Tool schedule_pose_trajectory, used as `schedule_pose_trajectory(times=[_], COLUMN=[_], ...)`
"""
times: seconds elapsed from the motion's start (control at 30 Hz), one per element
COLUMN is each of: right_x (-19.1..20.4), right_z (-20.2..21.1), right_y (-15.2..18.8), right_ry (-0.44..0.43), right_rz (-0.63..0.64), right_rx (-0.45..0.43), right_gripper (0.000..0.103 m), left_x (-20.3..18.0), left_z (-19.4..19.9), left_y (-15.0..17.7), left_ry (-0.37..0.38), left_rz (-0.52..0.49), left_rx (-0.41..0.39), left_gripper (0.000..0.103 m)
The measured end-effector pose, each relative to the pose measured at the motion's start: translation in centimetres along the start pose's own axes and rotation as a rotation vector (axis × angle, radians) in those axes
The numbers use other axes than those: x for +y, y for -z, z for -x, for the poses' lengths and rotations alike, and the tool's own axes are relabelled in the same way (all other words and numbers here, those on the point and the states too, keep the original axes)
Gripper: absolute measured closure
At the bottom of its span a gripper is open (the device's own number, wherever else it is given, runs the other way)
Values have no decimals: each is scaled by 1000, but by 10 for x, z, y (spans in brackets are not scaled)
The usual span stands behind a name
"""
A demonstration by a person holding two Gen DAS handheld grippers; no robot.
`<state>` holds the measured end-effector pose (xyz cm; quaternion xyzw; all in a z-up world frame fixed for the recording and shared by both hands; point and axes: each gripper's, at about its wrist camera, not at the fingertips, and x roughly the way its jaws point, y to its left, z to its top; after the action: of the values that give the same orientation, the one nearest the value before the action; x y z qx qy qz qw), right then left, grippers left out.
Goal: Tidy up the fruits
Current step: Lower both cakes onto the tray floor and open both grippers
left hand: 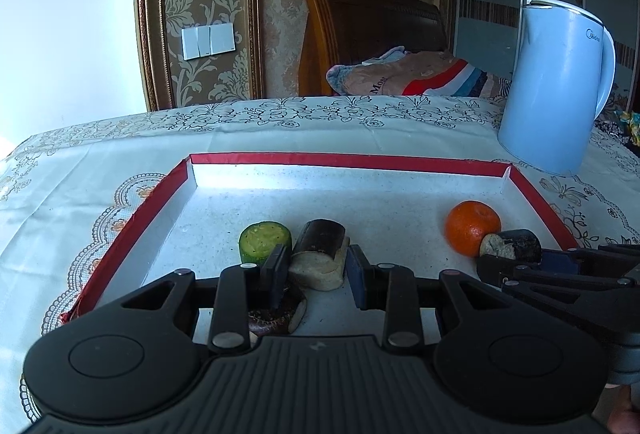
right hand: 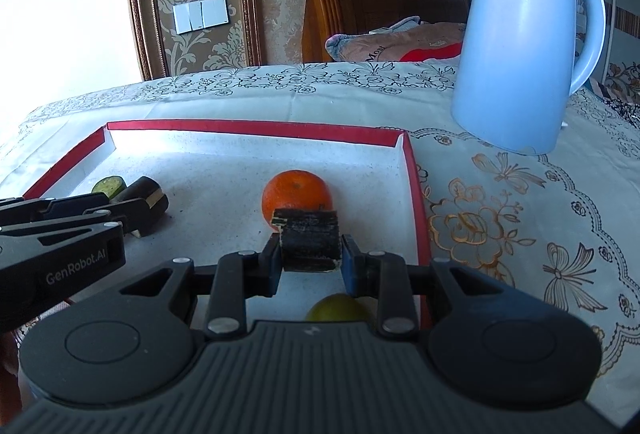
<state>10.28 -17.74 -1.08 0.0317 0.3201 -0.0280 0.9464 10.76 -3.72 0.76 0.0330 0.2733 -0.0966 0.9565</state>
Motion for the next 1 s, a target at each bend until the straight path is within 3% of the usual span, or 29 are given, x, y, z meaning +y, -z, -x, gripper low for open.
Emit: schedule_pose_trajectory(times=[0.37,0.6,0.77,0.87,1.0], right_x=[-1,-2,-2,-2,-3], right_z=[0,2,4,4,6], right_y=[1,1,1,2,3], right_ry=[4,9,10,13,13], right_rz=[-8,-15,-14,-19,-21], right_rx=[-2,-8,-13,-13,-22], right_gripper=[74,63,63,54,54], left_x=[-1,-1,0,1,2], left_z=[1,3,4,6,8], left_y=[2,3,4,4,6], left_ry=[-15,-27,-28,-29,-28], left_rz=[-4,-8,-5,0,1], left_rx=[-9,-19,-23,-25,-28], left_gripper=[71,71,71,71,71])
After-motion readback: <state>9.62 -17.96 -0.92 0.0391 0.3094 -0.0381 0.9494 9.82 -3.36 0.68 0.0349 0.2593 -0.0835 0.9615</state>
